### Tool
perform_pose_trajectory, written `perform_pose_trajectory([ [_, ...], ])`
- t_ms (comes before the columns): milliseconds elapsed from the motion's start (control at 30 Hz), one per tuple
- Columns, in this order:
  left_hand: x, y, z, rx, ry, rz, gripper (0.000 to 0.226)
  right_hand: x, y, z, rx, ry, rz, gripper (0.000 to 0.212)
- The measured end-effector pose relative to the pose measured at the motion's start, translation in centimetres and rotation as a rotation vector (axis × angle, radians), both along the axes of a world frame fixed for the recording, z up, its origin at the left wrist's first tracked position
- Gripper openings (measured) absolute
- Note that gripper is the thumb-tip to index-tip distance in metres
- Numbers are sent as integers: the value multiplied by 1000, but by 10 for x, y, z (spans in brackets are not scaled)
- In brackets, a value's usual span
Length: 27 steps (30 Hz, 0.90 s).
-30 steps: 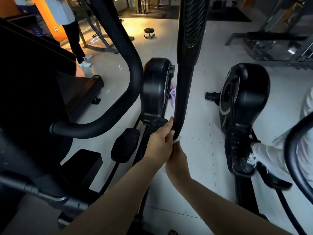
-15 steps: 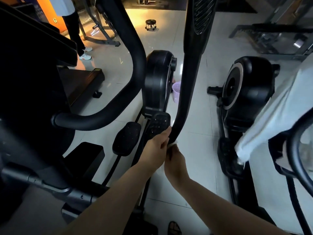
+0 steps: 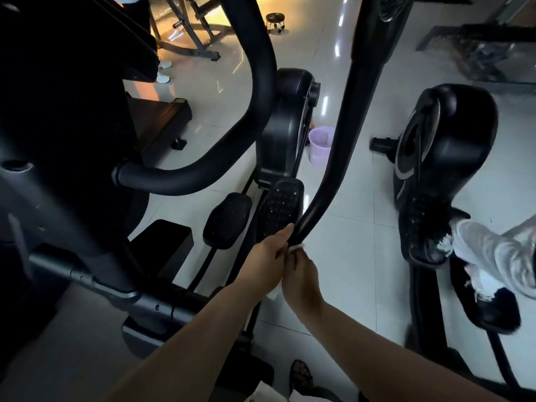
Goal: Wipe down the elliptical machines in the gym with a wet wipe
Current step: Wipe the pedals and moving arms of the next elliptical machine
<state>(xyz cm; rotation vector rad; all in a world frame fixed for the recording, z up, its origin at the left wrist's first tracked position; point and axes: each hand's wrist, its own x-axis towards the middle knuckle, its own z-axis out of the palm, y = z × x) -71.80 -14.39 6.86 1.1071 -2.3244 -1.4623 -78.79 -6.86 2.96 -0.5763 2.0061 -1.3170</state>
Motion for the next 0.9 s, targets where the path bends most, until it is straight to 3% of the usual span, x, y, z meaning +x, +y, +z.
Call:
perform_pose_trajectory([
  [233, 16, 0, 0, 6, -38, 9, 55, -14, -14, 32, -20, 56, -214, 25],
  [433, 40, -1, -2, 44, -75, 14, 55, 16, -6, 9, 42, -23, -111, 29],
  [600, 56, -6, -15, 22, -156, 108, 46, 13, -9, 28, -89, 30, -243, 31],
  [700, 64, -3, -14, 33, -166, 193, 46, 10, -9, 23, -157, 187, -172, 32],
  [833, 75, 1, -16, 56, -152, 249, 42, 25, 2, 3, -276, 400, 91, 63],
  [900, 81, 1, -19, 52, -156, 267, 43, 30, 12, -16, -162, 530, 223, 84],
])
